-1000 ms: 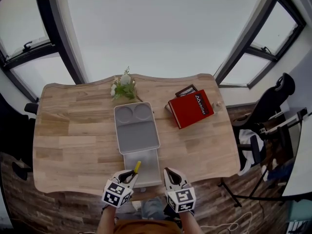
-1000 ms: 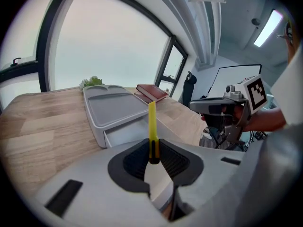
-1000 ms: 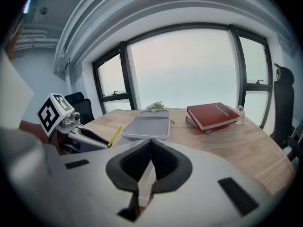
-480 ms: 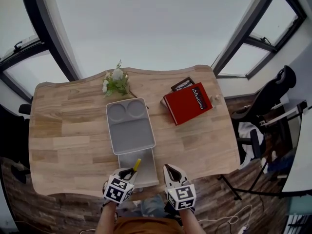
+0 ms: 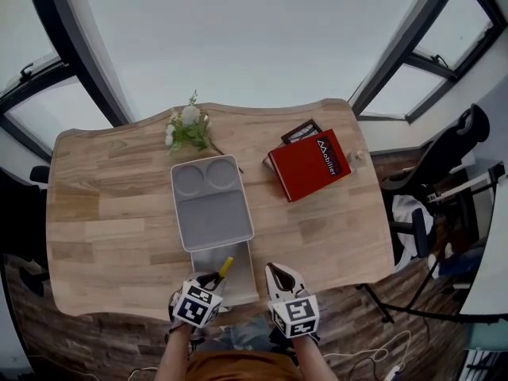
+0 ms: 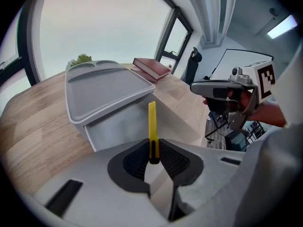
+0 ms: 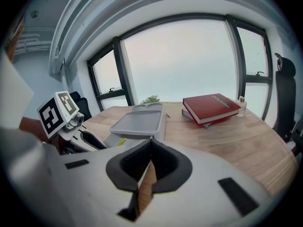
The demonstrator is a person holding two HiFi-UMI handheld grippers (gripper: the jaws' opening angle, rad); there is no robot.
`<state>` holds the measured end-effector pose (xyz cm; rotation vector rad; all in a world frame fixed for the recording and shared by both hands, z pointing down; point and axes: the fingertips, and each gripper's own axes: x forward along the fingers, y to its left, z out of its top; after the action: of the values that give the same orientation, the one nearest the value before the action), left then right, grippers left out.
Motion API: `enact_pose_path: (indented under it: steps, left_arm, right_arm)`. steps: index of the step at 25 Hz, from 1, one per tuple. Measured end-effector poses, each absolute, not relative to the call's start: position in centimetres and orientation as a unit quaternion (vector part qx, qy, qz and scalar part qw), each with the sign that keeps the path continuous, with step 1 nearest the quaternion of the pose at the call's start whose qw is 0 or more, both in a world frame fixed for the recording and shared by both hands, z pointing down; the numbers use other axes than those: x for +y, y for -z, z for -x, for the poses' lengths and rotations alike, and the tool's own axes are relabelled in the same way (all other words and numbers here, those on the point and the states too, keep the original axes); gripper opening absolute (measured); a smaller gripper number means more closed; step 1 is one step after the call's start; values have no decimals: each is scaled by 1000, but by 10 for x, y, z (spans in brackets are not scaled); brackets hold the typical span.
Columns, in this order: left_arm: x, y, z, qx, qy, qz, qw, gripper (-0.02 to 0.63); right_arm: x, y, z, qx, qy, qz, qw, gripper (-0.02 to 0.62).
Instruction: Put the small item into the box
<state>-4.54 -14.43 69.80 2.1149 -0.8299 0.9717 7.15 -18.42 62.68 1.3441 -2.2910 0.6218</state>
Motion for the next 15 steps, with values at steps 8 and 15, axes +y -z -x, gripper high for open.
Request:
enact_pose_path:
  steps: [8,15]
  left_arm:
    - [-139,-714,40,-295,-443,-780,329,69]
    - [-141,-723,36,-281,-491,-762,316,67]
  right_arm:
    - [-183,-639,-80,-819,-235,-481,207,5]
    - [-178,-645,-94,-813,-246,-485,206,5]
